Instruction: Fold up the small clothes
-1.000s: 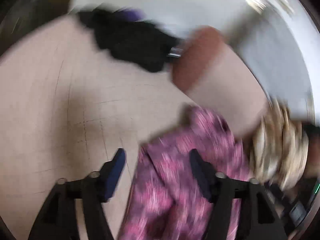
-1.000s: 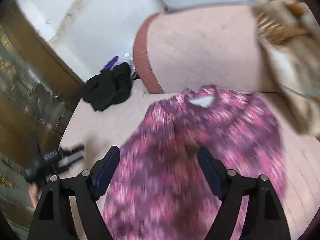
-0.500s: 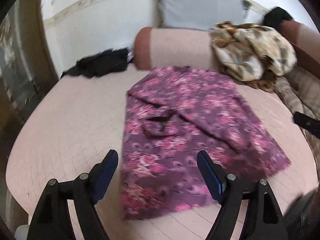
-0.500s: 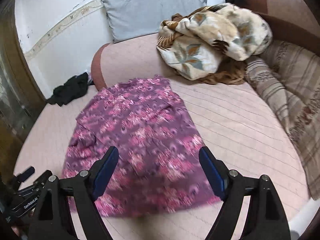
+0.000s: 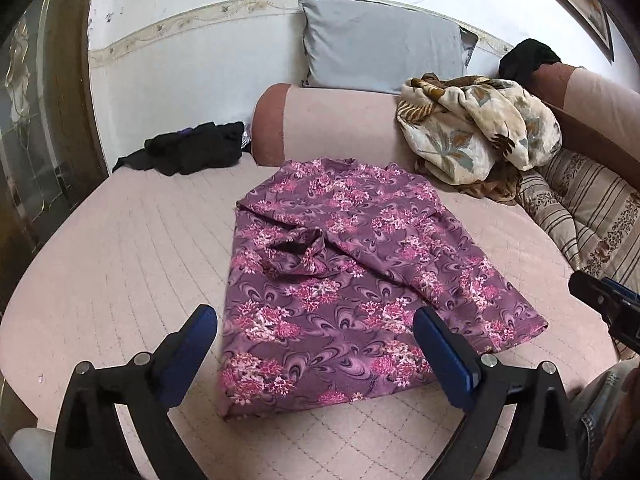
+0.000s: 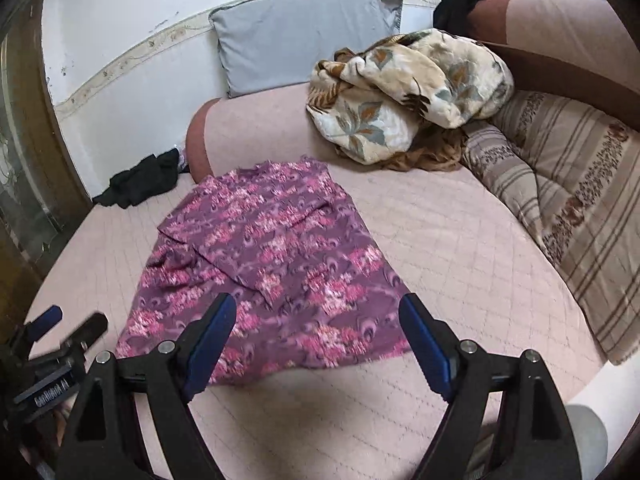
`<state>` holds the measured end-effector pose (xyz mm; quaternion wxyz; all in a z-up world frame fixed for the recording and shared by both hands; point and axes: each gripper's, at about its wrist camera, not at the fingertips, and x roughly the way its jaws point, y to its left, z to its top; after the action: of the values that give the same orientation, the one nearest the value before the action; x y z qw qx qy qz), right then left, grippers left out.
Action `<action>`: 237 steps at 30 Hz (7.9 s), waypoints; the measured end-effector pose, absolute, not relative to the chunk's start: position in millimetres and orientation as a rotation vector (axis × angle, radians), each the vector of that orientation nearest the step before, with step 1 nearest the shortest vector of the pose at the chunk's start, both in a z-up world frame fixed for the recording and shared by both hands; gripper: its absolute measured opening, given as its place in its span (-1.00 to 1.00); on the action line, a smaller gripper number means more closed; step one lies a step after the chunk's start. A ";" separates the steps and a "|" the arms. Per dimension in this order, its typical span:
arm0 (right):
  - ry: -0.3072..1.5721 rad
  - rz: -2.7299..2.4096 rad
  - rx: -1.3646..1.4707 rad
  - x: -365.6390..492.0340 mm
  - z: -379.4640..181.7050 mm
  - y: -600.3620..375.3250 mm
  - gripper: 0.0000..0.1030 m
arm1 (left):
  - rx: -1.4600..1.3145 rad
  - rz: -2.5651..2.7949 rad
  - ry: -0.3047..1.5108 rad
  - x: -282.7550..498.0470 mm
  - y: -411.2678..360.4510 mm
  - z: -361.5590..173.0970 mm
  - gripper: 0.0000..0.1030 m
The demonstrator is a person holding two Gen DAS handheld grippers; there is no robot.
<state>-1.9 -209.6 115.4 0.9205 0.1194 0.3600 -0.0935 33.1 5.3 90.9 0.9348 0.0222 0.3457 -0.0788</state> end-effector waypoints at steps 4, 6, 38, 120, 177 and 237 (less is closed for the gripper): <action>0.749 -0.211 0.259 -3.9 110.1 -212.9 0.61 | 0.074 -0.162 0.694 34.5 3.0 82.5 0.95; 0.743 -0.205 0.276 -2.9 106.4 -216.4 0.61 | 0.084 -0.167 0.702 35.9 1.2 77.7 0.95; 0.853 -0.232 0.275 17.3 72.3 -219.8 0.61 | 0.075 -0.266 0.795 44.6 -9.6 60.6 0.95; 1.214 -0.151 0.301 -70.5 96.5 -262.9 -0.84 | -0.355 -0.095 1.276 -22.0 181.8 47.8 -0.78; 1.235 0.161 0.199 421.9 18.8 -299.1 -0.89 | -0.059 -0.250 1.206 450.1 71.9 27.9 -0.89; 1.303 -0.107 0.629 6.8 -12.6 -271.6 0.26 | -0.601 -0.142 1.417 14.8 117.9 -41.6 0.58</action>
<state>6.8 -271.6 -12.6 0.7483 0.2878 0.5957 -0.0487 14.8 117.9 -41.6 0.7160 -0.2714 0.6400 -0.0642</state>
